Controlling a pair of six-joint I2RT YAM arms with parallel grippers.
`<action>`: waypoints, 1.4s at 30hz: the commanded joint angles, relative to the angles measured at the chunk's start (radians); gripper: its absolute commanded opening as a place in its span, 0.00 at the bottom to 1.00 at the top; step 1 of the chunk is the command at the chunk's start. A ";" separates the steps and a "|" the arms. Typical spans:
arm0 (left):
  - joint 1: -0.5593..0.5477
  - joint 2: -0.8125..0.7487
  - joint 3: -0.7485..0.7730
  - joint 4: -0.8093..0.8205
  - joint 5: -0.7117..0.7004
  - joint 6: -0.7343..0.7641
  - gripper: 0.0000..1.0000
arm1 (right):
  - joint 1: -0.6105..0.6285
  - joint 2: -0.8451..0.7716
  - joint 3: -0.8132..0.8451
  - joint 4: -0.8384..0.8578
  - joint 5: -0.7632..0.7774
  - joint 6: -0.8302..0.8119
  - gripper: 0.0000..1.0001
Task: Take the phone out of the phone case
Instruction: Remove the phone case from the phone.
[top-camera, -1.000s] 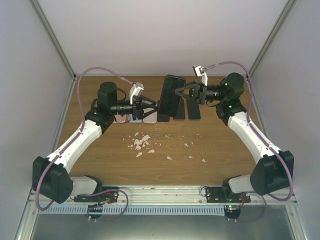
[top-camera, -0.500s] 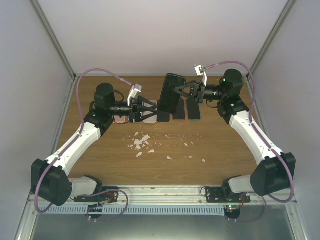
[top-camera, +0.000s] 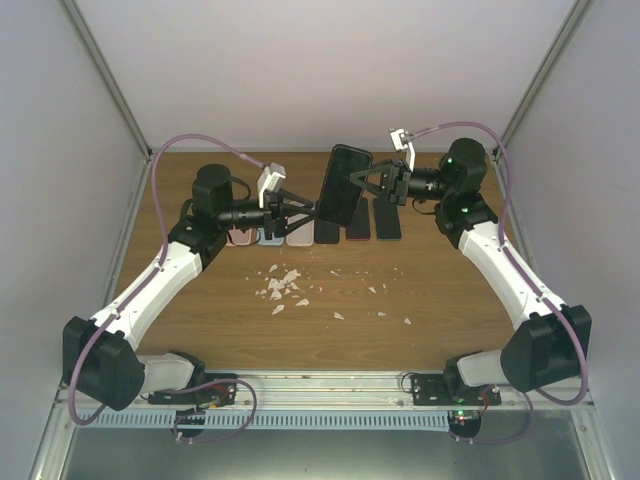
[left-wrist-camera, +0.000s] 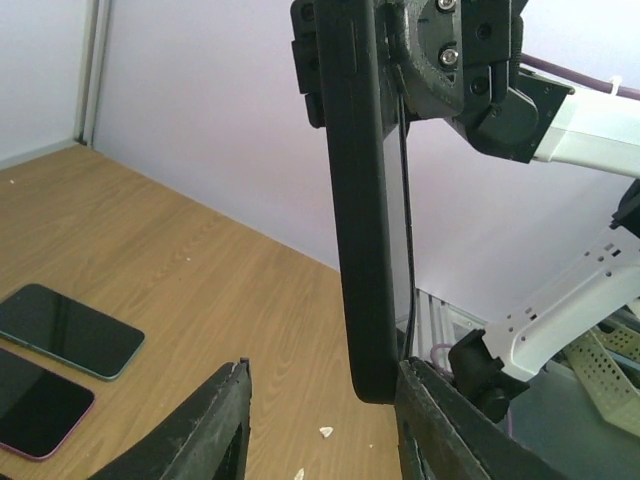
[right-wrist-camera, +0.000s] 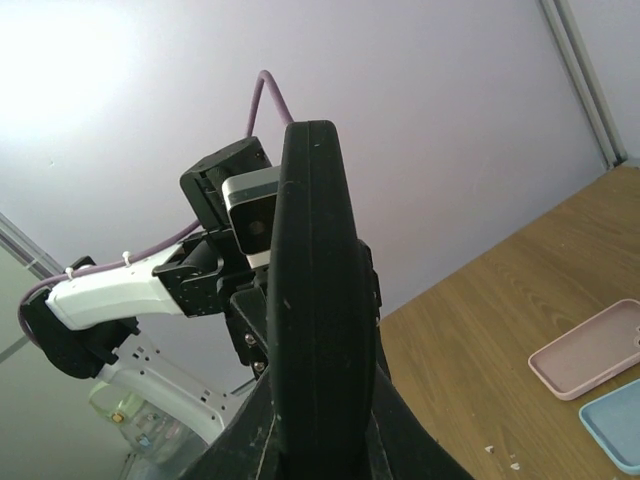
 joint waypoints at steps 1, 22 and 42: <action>-0.008 0.006 0.034 -0.031 -0.082 0.067 0.39 | -0.001 -0.014 0.005 0.090 -0.019 0.038 0.00; -0.006 0.037 0.041 -0.105 -0.241 0.099 0.26 | 0.044 -0.013 -0.089 0.606 -0.130 0.433 0.01; 0.005 0.064 0.044 -0.021 -0.137 0.001 0.27 | 0.156 -0.019 -0.162 0.737 -0.178 0.493 0.01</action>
